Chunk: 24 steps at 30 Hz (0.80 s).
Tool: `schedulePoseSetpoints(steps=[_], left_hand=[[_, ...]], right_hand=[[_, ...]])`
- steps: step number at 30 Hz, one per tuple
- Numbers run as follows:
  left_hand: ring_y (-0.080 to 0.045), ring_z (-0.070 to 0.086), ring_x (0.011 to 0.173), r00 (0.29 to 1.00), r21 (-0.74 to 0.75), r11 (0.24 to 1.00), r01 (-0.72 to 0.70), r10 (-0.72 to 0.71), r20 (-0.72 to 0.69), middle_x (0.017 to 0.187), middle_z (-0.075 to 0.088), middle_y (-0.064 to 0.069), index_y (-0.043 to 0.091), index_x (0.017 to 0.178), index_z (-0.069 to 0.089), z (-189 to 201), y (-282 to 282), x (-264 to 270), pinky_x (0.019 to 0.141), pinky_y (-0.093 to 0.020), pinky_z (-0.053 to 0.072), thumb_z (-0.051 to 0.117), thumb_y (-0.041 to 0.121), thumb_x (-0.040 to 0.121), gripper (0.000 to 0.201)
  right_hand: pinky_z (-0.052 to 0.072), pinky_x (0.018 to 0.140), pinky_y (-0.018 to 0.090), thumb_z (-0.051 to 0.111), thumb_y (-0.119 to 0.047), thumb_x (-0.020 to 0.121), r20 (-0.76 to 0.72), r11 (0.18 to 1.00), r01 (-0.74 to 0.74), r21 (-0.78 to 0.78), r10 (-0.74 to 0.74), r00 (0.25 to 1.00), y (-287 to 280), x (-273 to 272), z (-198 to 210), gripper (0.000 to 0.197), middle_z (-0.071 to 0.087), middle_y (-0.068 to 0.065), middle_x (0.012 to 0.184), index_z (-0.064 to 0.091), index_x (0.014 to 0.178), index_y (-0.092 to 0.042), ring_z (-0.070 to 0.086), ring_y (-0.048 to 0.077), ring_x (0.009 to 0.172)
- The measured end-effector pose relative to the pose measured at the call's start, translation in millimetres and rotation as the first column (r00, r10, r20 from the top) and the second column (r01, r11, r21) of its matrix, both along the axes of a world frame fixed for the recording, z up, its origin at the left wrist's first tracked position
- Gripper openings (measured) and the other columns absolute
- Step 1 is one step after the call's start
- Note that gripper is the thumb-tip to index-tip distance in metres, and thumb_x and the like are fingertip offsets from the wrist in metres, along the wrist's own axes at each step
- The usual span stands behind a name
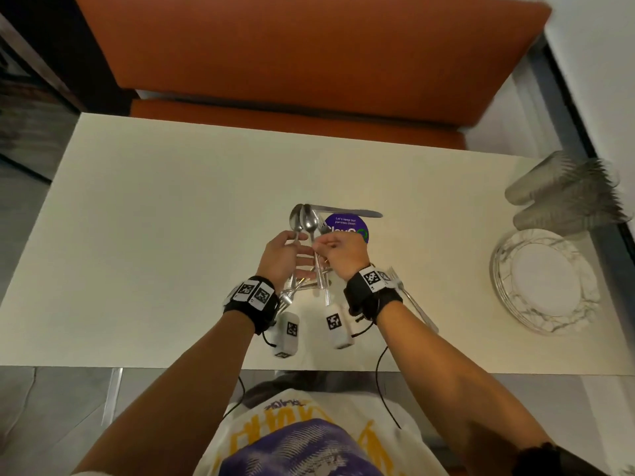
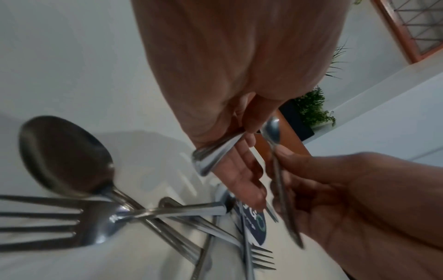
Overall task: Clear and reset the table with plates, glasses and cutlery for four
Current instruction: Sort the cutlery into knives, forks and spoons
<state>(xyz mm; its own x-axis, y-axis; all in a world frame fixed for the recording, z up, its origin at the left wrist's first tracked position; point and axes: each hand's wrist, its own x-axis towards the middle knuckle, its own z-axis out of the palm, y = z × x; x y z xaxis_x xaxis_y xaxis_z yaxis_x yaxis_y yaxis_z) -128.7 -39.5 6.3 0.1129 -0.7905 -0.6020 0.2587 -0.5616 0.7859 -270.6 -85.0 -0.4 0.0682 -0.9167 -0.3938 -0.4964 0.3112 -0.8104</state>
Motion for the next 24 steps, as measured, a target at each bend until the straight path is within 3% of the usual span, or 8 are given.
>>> schedulePoseSetpoints(steps=[4,7,9,12,14,17,19,24], left_hand=[[-0.028,0.075,0.070,0.998,0.026,0.999,0.019,-0.021,0.067,0.096,0.076,-0.017,0.011,0.118,0.061,-2,-2,-8,0.056,-0.036,0.058,0.042,0.011,0.107,0.022],[-0.022,0.066,0.060,0.998,0.030,0.999,0.033,-0.035,0.056,0.095,0.072,-0.016,0.013,0.116,0.061,-8,-3,-10,0.049,-0.030,0.048,0.043,0.012,0.106,0.021],[-0.016,0.056,0.053,0.997,0.033,0.999,0.035,-0.037,0.065,0.087,0.068,-0.012,0.013,0.116,0.061,-10,-3,-11,0.045,-0.028,0.040,0.043,0.011,0.106,0.020],[-0.014,0.044,0.048,0.996,0.046,0.998,0.050,-0.053,0.065,0.070,0.059,-0.005,0.009,0.122,0.058,-10,-2,-9,0.043,-0.025,0.031,0.042,0.011,0.106,0.022],[-0.015,0.039,0.048,0.997,0.051,0.996,0.067,-0.069,0.041,0.062,0.054,-0.001,0.006,0.121,0.059,-11,-1,-8,0.045,-0.025,0.027,0.041,0.009,0.107,0.024],[-0.015,0.035,0.048,0.997,0.055,0.995,0.081,-0.082,0.012,0.062,0.051,-0.001,0.007,0.117,0.062,-7,-1,-7,0.046,-0.025,0.026,0.041,0.010,0.107,0.023],[-0.015,0.033,0.048,0.997,0.052,0.996,0.075,-0.074,-0.014,0.064,0.050,-0.002,0.008,0.113,0.065,-3,-3,-6,0.046,-0.025,0.026,0.040,0.009,0.107,0.025],[-0.017,0.038,0.045,0.993,0.053,0.998,0.040,-0.033,-0.115,0.063,0.052,-0.008,0.005,0.109,0.072,2,-7,-1,0.043,-0.022,0.029,0.040,0.011,0.106,0.032]], right_hand=[[0.057,0.056,0.019,0.076,-0.011,0.088,0.074,0.999,0.015,0.035,-0.018,0.997,5,4,0,0.012,0.077,0.007,0.087,0.078,0.099,-0.006,0.068,0.009,0.060],[0.058,0.070,0.024,0.077,-0.023,0.087,-0.081,0.992,-0.094,-0.082,0.088,0.993,2,4,-2,0.012,0.078,-0.002,0.085,0.081,0.094,-0.015,0.071,0.008,0.070],[0.056,0.078,0.024,0.075,-0.027,0.088,-0.137,0.987,-0.092,-0.132,0.074,0.988,-4,2,-2,0.014,0.077,-0.004,0.088,0.080,0.097,-0.016,0.070,0.009,0.079],[0.055,0.077,0.023,0.076,-0.030,0.088,-0.084,0.990,0.036,-0.140,-0.048,0.995,-19,-6,0,0.027,0.072,-0.004,0.090,0.072,0.111,-0.017,0.068,0.011,0.083],[0.057,0.082,0.029,0.076,-0.031,0.087,-0.068,0.992,0.001,-0.124,-0.009,0.998,-30,-10,1,0.036,0.072,-0.002,0.090,0.069,0.121,-0.022,0.070,0.015,0.085],[0.059,0.085,0.036,0.076,-0.026,0.086,-0.094,0.978,-0.169,-0.124,0.158,0.983,-43,-10,5,0.032,0.074,-0.002,0.089,0.074,0.119,-0.026,0.071,0.018,0.084],[0.057,0.084,0.030,0.074,-0.022,0.088,-0.099,0.956,-0.248,-0.159,0.235,0.967,-49,-8,11,0.029,0.075,-0.005,0.092,0.076,0.117,-0.024,0.071,0.013,0.086],[0.057,0.077,0.029,0.077,-0.024,0.087,-0.147,0.948,-0.261,-0.184,0.236,0.961,-62,-1,17,0.019,0.076,0.001,0.087,0.078,0.104,-0.016,0.071,0.016,0.082]])
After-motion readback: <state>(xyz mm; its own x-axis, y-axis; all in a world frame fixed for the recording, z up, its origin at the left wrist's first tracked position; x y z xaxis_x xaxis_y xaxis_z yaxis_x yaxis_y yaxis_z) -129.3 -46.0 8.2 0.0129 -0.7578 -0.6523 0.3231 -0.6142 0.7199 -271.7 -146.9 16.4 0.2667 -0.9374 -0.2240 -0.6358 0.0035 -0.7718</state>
